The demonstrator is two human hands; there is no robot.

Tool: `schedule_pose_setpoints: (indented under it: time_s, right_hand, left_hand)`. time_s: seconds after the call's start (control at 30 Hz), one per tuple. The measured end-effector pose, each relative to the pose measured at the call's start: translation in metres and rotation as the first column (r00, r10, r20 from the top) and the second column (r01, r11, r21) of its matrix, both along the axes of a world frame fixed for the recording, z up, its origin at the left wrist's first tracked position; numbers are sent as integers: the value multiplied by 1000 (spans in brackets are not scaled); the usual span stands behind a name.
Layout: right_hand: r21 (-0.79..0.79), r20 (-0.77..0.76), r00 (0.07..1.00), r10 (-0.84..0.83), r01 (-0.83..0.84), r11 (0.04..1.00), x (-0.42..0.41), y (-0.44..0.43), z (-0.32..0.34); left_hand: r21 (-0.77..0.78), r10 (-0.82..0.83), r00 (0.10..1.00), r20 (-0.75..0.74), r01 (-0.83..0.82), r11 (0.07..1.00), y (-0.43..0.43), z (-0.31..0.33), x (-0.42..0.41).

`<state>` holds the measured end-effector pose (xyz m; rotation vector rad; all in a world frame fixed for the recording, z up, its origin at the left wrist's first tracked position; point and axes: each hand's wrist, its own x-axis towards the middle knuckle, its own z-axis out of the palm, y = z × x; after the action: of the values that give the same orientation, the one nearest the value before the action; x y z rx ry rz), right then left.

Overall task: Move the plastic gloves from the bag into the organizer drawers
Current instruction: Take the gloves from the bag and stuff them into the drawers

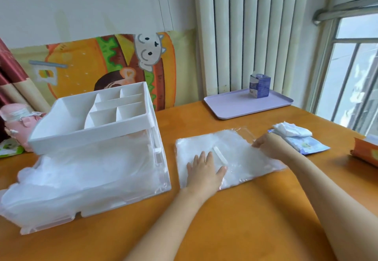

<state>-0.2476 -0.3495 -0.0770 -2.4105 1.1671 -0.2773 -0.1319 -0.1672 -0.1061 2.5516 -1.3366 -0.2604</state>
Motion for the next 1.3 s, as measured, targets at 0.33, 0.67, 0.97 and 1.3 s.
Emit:
schedule_pose_setpoints:
  time_s: [0.33, 0.67, 0.97, 1.3]
  right_hand:
    - [425, 292, 956, 13, -142, 894, -3, -7, -10]
    - [607, 500, 846, -183, -192, 771, -6, -8, -6]
    - [412, 864, 463, -197, -425, 806, -14, 9, 20]
    - [332, 938, 281, -202, -897, 293, -24, 33, 39]
  left_hand:
    - [-4, 41, 999, 18, -41, 999, -7, -25, 20]
    - [-31, 40, 999, 10, -39, 999, -4, -26, 20]
    - [-2, 57, 998, 26, -57, 998, -3, -30, 21]
    - [-459, -420, 189, -887, -435, 774, -10, 18, -8]
